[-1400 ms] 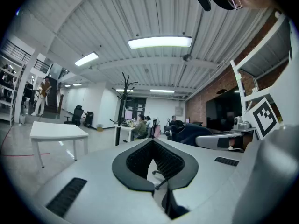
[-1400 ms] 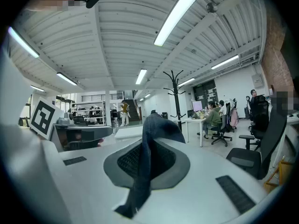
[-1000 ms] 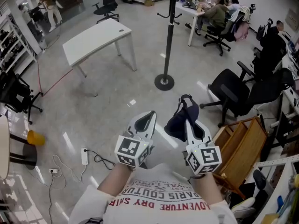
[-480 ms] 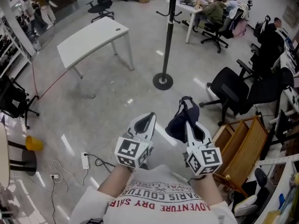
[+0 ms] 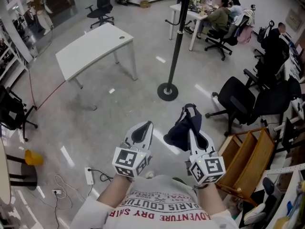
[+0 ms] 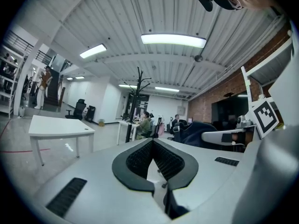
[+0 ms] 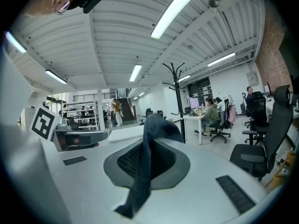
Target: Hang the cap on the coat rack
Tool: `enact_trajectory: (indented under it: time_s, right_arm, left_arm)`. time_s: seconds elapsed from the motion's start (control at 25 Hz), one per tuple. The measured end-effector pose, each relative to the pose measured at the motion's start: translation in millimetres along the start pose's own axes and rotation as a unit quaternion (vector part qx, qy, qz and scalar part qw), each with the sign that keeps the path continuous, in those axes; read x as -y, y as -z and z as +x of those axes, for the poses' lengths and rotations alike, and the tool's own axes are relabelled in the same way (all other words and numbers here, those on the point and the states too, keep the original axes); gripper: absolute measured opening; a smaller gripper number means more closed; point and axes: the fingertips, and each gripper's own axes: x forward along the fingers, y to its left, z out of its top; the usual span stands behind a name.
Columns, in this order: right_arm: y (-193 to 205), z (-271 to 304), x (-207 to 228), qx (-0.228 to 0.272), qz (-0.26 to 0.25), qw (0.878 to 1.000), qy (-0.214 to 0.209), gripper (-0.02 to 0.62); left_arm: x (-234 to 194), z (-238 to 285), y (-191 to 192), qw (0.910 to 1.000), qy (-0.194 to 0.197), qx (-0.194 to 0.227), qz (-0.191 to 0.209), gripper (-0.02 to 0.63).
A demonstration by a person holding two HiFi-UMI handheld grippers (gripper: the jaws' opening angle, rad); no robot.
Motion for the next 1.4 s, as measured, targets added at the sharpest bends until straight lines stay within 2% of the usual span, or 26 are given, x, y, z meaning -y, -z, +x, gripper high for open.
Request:
enact_trajectory:
  time_s: [0.2,0.52,0.88,1.16,1.4]
  right_arm:
    - [7.4,31.5,7.6,-0.014,-0.002,1.000,0.003,0.018]
    - [2.0,86.4,64.8,-0.018,0.003,1.000,-0.013,0.018]
    - [-42.1,149.7,176.4,-0.007,-0.010,0.998,-0.054,0.018]
    - [-56.0,182.7,262.3,-0.005,-0.008,0.998,-0.056,0.018]
    - [-51.4,216.2,298.7,-0.016,0.005,0.999,-0.049,0.018]
  left_arm:
    - [-29.6,19.1,11.8,0.9998,-0.009,-0.012,-0.014,0.006]
    - [-37.4,83.5,6.6,0.9995,-0.031,-0.009,-0.009,0.006]
    - [-17.1,211.0,-32.8,0.9980,-0.061,0.018,-0.003,0.006]
    - [13.0,303.8,-32.1,0.9987,-0.050,0.005,0.001,0.006]
    - [0.4,350.0,-22.3,0.9986,-0.050,-0.014,-0.005,0.006]
